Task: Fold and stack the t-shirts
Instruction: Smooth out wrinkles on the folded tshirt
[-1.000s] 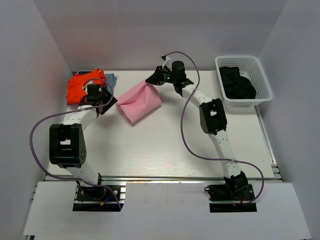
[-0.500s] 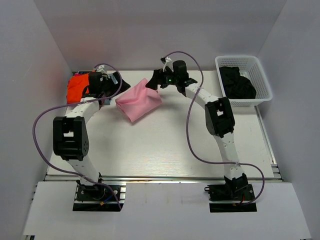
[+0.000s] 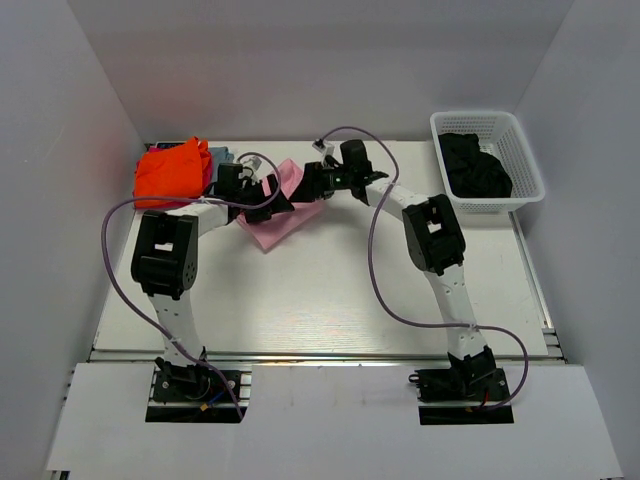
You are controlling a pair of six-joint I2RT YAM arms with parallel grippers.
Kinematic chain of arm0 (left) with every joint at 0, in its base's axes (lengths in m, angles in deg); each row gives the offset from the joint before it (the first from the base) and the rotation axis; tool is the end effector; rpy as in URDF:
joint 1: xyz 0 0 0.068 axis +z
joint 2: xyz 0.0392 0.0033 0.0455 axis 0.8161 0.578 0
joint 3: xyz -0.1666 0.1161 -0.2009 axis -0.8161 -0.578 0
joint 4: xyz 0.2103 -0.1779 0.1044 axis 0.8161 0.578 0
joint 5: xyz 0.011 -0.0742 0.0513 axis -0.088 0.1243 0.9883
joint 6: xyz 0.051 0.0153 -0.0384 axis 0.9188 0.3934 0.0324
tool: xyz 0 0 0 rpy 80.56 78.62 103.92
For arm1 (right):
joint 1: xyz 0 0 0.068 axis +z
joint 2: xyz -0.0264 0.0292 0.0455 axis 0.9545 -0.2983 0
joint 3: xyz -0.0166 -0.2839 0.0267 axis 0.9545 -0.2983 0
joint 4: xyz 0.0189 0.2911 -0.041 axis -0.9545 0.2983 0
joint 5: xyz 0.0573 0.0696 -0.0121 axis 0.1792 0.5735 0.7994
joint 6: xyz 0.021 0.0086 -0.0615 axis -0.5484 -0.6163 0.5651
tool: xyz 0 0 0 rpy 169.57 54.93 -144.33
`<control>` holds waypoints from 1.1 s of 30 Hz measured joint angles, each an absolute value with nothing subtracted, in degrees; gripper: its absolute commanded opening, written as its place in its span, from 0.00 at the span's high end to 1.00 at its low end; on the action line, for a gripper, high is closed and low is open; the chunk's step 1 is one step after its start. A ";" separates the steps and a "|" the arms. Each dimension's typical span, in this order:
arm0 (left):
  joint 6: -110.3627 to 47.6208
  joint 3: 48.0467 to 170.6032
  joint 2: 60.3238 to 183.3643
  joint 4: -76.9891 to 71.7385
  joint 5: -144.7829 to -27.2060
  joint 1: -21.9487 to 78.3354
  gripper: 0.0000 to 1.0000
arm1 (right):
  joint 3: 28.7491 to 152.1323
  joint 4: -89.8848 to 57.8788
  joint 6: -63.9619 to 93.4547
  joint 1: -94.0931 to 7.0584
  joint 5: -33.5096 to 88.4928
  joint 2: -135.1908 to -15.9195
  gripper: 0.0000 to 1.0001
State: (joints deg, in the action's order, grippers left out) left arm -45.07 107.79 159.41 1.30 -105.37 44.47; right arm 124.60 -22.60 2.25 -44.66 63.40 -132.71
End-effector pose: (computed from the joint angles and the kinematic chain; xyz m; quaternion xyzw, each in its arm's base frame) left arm 0.4499 -0.1055 0.1411 -0.0250 0.8989 -0.3248 0.2931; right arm 0.5173 0.3150 0.1751 -0.2641 0.7540 0.4896 0.3493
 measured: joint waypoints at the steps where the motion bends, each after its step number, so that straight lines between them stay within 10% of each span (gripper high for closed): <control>1: -45.07 107.76 159.45 1.41 -105.15 44.52 0.00 | 124.39 -22.99 1.09 -44.66 64.10 -134.00 0.10; 20: -38.95 83.33 139.23 -1.56 -111.84 38.49 0.00 | 67.86 -37.81 -7.06 -44.68 69.15 -104.82 0.10; 33: -39.10 89.23 129.44 3.40 -91.45 37.70 0.10 | 72.59 -18.88 10.03 -44.46 56.28 -89.13 0.10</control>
State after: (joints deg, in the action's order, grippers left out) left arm -39.10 89.23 129.44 3.40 -91.45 37.70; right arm 72.59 -18.88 10.03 -44.46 56.28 -89.13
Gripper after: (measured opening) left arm 0.938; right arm 0.905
